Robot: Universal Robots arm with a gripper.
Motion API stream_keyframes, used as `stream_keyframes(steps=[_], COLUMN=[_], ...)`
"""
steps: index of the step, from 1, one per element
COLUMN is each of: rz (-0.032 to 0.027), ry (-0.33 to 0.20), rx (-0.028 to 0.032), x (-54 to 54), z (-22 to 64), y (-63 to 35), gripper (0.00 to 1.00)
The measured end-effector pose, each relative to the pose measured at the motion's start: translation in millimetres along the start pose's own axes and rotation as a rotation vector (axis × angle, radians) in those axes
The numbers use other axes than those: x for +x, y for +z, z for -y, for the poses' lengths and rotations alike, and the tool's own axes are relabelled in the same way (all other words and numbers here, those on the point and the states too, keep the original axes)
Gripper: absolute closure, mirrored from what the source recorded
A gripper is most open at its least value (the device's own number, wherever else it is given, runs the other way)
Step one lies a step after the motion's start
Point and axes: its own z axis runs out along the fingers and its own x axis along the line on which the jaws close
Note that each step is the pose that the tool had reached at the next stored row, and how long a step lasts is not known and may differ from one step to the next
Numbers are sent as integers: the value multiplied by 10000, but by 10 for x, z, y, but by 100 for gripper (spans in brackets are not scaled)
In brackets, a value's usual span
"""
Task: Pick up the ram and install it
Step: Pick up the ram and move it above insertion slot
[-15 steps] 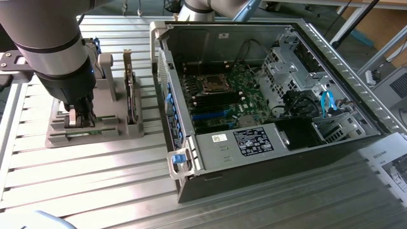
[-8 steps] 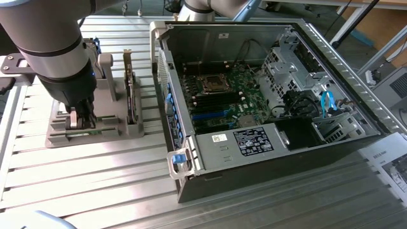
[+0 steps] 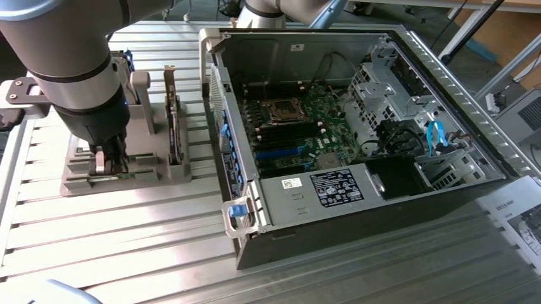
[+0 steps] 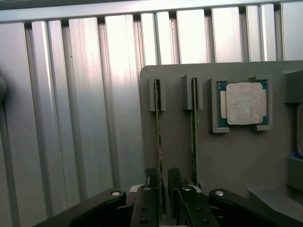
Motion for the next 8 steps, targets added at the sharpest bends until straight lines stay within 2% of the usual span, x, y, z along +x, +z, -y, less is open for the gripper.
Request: stream_keyframes(steps=[8], rz=[0], ry=[0], rx=[0], x=[2], z=[0], y=[63], gripper=[76])
